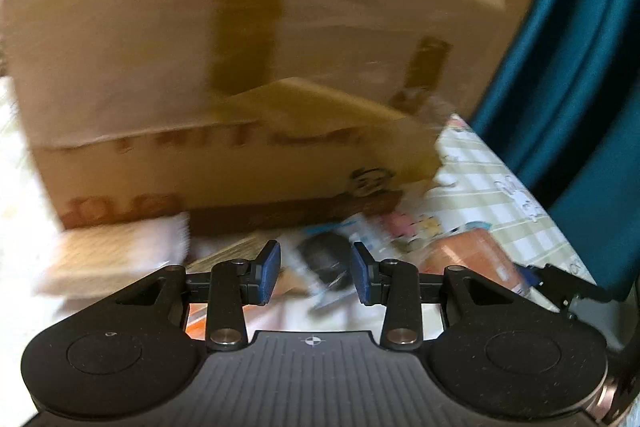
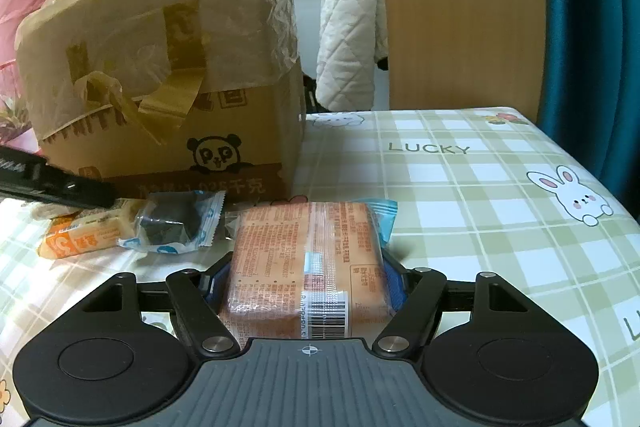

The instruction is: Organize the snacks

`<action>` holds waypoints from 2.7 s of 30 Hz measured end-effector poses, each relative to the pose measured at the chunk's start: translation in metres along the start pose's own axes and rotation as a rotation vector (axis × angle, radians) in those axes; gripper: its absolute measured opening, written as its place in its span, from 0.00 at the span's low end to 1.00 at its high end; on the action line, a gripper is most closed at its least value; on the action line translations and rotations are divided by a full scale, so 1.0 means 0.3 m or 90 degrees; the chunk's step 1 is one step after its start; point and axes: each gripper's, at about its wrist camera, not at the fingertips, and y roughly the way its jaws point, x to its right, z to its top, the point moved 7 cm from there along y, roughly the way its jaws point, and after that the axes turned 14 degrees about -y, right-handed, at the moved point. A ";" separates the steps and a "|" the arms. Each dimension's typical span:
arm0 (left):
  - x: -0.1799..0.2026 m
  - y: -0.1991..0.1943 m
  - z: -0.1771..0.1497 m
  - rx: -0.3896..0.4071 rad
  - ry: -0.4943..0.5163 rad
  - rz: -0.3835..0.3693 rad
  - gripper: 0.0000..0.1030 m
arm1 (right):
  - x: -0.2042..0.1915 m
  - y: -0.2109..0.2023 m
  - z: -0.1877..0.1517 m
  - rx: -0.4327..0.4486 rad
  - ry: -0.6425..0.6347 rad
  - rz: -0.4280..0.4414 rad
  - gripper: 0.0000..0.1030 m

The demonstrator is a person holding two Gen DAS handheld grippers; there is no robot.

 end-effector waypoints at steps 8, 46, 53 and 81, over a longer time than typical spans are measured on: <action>0.086 0.141 0.045 -0.006 0.036 0.000 0.39 | 0.049 -0.017 -0.009 0.018 0.061 -0.004 0.65; 0.105 0.283 -0.013 -0.049 0.059 -0.023 0.40 | 0.054 -0.015 -0.015 0.019 0.080 0.015 0.65; 0.080 0.252 -0.040 -0.080 0.041 -0.033 0.45 | 0.047 -0.012 -0.012 0.017 0.075 0.016 0.65; 0.130 0.333 -0.104 -0.109 0.068 -0.057 0.48 | 0.046 -0.008 -0.014 0.017 0.077 0.024 0.65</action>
